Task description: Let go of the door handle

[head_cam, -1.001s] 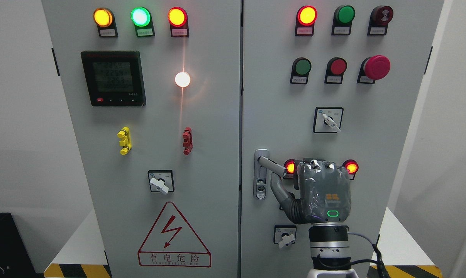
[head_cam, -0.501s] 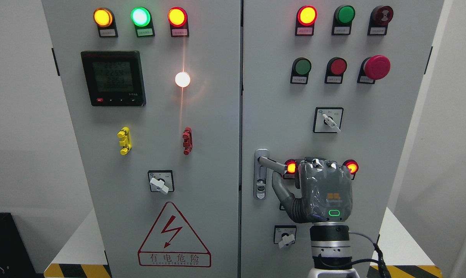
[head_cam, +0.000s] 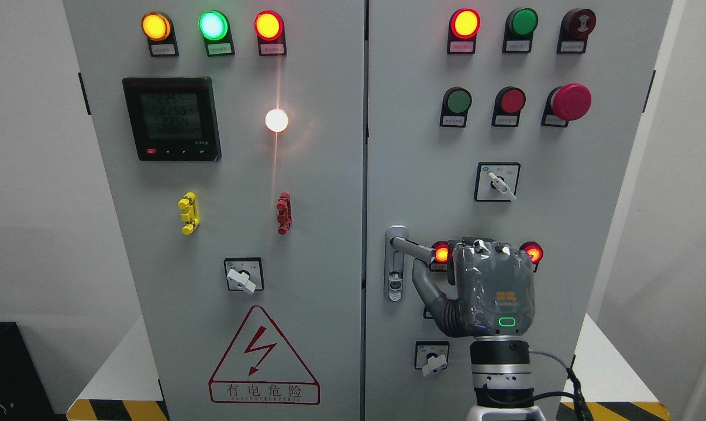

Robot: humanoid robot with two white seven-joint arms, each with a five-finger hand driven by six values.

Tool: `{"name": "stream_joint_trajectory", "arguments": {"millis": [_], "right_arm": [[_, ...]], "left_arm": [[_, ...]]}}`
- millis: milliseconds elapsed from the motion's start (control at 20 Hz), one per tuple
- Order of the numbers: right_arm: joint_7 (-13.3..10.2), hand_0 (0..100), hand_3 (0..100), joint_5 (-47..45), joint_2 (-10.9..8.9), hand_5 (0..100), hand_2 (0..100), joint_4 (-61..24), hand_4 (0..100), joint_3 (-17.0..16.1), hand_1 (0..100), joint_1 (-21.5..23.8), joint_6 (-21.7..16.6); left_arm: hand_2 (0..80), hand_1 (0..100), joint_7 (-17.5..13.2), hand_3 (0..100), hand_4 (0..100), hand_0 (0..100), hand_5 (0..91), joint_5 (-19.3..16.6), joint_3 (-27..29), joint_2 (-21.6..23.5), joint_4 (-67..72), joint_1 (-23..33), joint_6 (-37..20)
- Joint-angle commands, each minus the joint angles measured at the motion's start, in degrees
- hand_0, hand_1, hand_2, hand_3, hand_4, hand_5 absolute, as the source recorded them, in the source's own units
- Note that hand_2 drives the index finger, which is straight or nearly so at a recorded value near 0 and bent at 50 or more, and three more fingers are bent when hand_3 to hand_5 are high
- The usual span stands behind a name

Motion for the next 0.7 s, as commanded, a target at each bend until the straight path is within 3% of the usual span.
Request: {"name": "stream_joint_trajectory", "arguments": {"millis": [0,651], "right_arm": [[-0.01,46,100,0.0,0.01,100,94,-0.03,100,-0.06,43,-0.03,0.0],[-0.1,46,100,0.0,-0.07,100,93,-0.29,100,-0.06,43,-0.12,0.0]], "left_arm": [[0.0,56,0.0,0,0,12,0.0,0.0,0.0,0.07,0.0,0.53,-0.01],[0.0,56,0.0,0,0,12,0.0,0.0,0.0,-0.01,0.0,0.53,-0.01]]}}
